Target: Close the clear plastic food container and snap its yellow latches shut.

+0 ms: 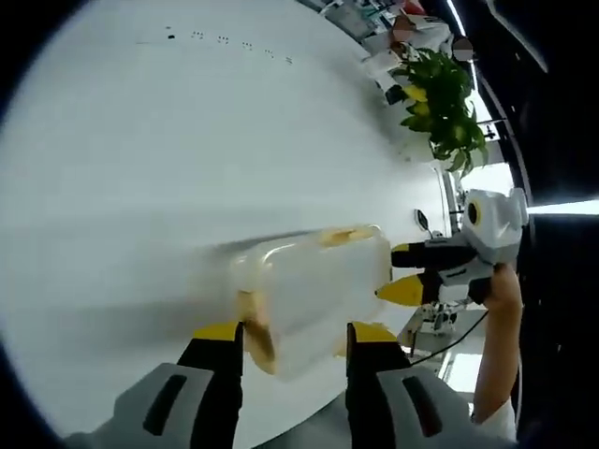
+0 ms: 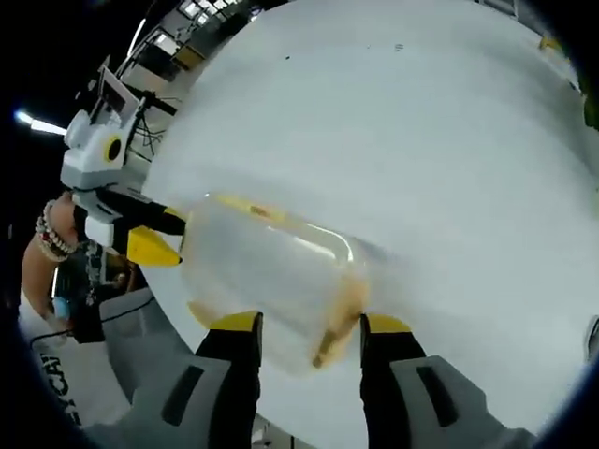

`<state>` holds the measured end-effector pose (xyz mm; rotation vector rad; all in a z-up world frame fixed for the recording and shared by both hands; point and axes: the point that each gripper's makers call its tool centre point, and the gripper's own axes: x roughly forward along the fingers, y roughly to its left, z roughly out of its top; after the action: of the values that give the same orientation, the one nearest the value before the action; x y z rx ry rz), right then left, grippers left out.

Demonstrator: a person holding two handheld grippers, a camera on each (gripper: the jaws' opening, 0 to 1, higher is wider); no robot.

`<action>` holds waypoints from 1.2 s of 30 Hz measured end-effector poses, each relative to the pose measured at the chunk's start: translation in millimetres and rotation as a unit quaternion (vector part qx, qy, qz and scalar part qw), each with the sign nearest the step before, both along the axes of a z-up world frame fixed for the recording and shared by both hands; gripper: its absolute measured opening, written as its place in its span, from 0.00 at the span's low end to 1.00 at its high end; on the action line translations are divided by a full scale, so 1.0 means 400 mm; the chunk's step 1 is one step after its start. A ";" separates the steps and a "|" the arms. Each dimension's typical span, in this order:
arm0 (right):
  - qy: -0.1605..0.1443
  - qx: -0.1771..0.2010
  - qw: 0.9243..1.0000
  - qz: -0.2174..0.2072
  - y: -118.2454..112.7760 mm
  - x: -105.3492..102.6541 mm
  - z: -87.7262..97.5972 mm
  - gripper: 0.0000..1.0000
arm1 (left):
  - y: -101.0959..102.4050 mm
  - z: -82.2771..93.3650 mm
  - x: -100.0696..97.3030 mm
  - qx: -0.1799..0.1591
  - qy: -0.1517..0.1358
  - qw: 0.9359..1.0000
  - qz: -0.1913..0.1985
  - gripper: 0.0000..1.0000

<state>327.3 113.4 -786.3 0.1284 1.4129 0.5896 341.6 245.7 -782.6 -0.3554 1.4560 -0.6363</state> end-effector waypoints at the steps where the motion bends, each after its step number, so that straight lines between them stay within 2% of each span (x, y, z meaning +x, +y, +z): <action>1: 0.001 -0.001 1.000 -0.001 0.000 0.000 0.000 0.38 | 0.005 -0.008 0.002 0.011 -0.002 1.000 -0.001 0.32; 4: 0.001 0.001 1.000 -0.002 -0.001 0.000 -0.001 0.38 | 0.010 -0.017 0.005 0.029 -0.008 1.000 -0.008 0.27; 6: 0.001 0.001 1.000 -0.001 -0.001 -0.001 -0.002 0.37 | 0.018 -0.022 0.006 0.042 -0.021 0.998 -0.035 0.23; 7: 0.001 0.000 1.000 -0.001 -0.001 -0.001 -0.002 0.37 | 0.009 -0.019 0.005 0.033 -0.019 0.999 -0.034 0.23; 15: 0.004 -0.004 1.000 0.000 -0.003 0.001 -0.005 0.36 | 0.008 -0.023 0.005 0.038 -0.014 0.999 -0.033 0.20; 16: 0.014 0.004 1.000 -0.003 0.005 -0.006 -0.004 0.36 | 0.006 -0.023 0.005 0.039 -0.014 0.999 -0.034 0.20; 20: 0.008 -0.005 1.000 0.001 -0.002 0.001 -0.008 0.36 | 0.006 -0.024 0.007 0.038 -0.014 0.998 -0.038 0.19; 29: 0.016 -0.010 1.000 0.003 -0.002 0.006 -0.012 0.35 | 0.007 -0.025 0.005 0.033 -0.016 0.999 -0.027 0.17; 30: 0.016 0.040 0.999 0.012 0.040 0.006 0.000 0.34 | 0.007 -0.025 0.006 0.030 -0.017 0.999 -0.026 0.17; 31: 0.019 -0.006 1.000 0.002 0.001 0.005 -0.008 0.34 | 0.006 -0.027 0.007 0.028 -0.014 0.999 -0.024 0.17; 36: 0.016 -0.006 1.000 0.005 -0.002 0.005 0.002 0.34 | 0.007 -0.025 0.007 0.024 -0.014 0.999 -0.020 0.16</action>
<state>329.3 112.5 -785.4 0.1219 1.4495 0.5903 344.3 248.5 -792.7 -0.2794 1.4524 -0.6347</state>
